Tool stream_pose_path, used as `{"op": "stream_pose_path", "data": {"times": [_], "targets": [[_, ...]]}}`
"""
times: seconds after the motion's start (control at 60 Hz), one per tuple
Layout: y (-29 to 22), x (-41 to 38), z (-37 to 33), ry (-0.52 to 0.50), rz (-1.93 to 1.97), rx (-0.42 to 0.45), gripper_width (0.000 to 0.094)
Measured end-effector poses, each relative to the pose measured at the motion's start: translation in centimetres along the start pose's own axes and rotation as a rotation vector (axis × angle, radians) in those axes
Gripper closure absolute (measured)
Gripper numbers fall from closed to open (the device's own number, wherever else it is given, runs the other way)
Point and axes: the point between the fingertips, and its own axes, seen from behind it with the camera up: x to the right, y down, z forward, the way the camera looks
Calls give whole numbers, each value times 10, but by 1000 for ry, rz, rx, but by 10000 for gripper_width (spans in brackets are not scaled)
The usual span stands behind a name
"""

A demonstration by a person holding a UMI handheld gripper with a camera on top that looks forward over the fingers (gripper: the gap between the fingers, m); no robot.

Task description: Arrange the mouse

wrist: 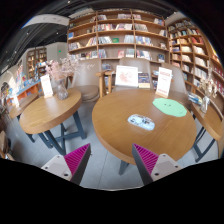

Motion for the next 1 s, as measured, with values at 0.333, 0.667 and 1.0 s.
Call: {"op": "stream_pose_path", "data": {"times": [0.333, 0.667, 1.0], "targets": [[10, 129, 46, 155, 55, -23, 80], [-10, 147, 108, 137, 55, -37, 80], [-51, 166, 167, 161, 77, -57, 84]]}}
